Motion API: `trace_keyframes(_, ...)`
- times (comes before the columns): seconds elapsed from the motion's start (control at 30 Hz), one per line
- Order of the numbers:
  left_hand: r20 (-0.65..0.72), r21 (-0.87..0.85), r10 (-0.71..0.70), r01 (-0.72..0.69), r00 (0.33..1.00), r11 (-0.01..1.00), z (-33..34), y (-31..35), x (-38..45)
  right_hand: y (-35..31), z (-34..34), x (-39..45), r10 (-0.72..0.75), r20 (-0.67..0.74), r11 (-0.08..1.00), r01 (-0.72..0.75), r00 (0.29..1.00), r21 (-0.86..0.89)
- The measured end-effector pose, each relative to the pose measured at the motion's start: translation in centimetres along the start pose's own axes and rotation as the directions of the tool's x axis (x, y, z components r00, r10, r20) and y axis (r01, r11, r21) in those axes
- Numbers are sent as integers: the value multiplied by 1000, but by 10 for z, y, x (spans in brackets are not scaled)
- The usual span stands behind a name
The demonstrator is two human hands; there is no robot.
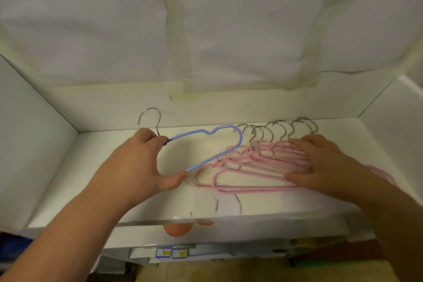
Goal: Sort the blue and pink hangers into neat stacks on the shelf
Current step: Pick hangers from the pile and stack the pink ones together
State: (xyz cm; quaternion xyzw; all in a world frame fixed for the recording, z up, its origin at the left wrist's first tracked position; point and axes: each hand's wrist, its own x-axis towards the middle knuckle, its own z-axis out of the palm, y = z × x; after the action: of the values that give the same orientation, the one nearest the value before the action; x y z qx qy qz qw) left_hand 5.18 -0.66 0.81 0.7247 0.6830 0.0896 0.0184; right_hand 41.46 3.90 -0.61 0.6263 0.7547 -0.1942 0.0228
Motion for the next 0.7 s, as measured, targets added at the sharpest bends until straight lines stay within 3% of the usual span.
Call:
trace_keyframes(0.23,-21,-69,78,-79,997,994,16,90,7,41,-9,15,-96,46,995,98,994,-37)
trace_keyframes(0.33,-19,-66,68,-69,998,995,15,117,2,51,-9,19,-112,75,994,111,991,21)
trace_keyframes(0.47,-42,-38,38,-40,998,998,14,144,-7,64,-10,19,-116,76,993,119,990,-29)
trace_keyframes(0.7,-157,-22,20,-23,987,999,8,168,-38,66,-11,5,-237,-69,971,238,969,-4)
